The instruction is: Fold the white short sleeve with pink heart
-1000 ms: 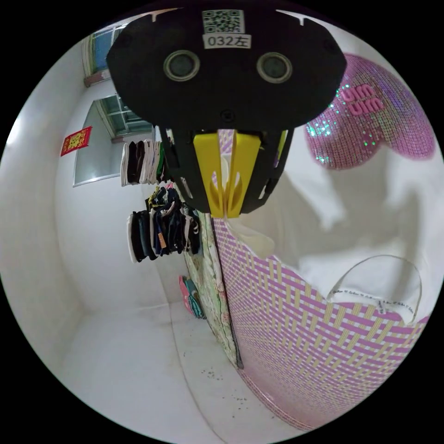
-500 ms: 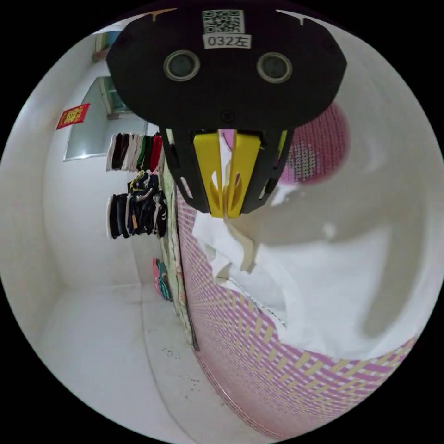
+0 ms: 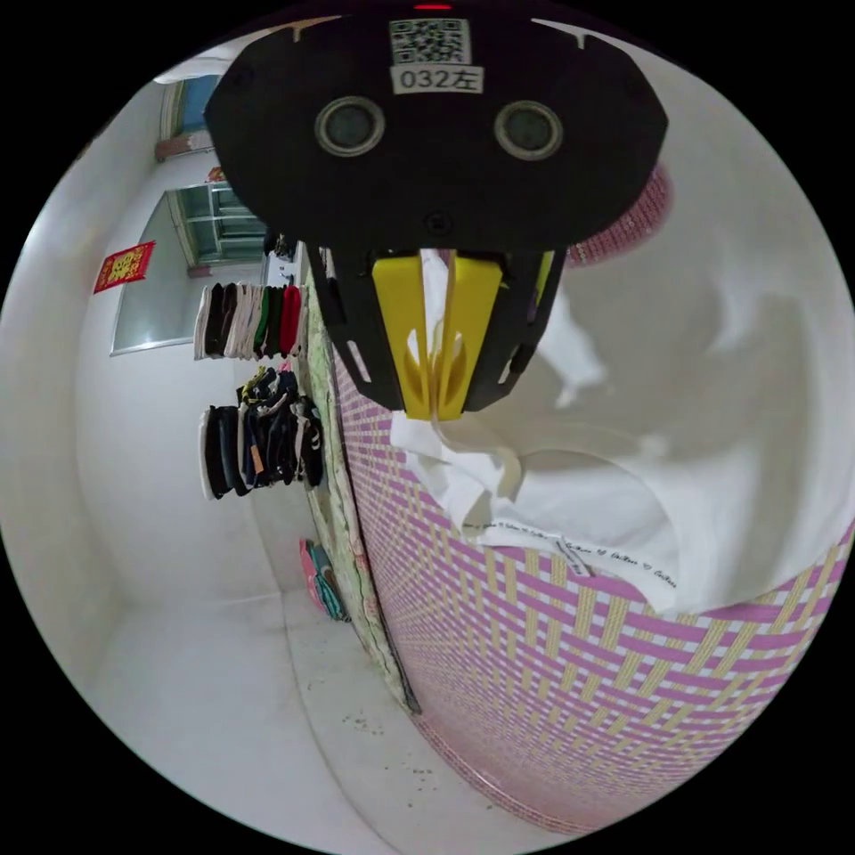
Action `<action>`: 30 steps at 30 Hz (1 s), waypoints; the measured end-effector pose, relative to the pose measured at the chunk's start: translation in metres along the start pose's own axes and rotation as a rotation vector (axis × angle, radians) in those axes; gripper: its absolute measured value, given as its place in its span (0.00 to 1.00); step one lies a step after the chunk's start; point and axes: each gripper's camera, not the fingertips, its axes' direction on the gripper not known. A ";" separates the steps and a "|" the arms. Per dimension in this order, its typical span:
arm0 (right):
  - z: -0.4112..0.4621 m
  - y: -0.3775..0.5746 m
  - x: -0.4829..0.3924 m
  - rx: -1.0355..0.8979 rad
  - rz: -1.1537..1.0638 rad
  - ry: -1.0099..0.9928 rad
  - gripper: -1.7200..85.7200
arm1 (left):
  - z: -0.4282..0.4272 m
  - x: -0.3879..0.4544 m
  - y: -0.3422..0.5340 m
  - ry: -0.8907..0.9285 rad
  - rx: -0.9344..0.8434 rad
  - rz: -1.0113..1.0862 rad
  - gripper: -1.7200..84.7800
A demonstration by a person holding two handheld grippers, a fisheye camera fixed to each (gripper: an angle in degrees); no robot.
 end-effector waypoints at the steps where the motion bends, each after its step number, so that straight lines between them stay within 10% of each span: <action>1: 0.007 0.004 0.010 -0.007 0.032 -0.022 0.05 | 0.004 0.006 -0.007 -0.021 -0.024 -0.005 0.02; 8: -0.021 0.071 0.089 0.132 0.263 -0.181 0.08 | -0.061 0.079 0.002 -0.145 0.115 0.148 0.04; 18: 0.056 0.175 0.205 0.161 0.585 -0.420 0.11 | 0.055 0.191 0.291 0.054 -0.746 0.310 0.09; 30: 0.133 0.234 0.250 0.108 0.434 -0.613 0.11 | 0.048 0.327 0.304 -0.125 -0.759 0.371 0.09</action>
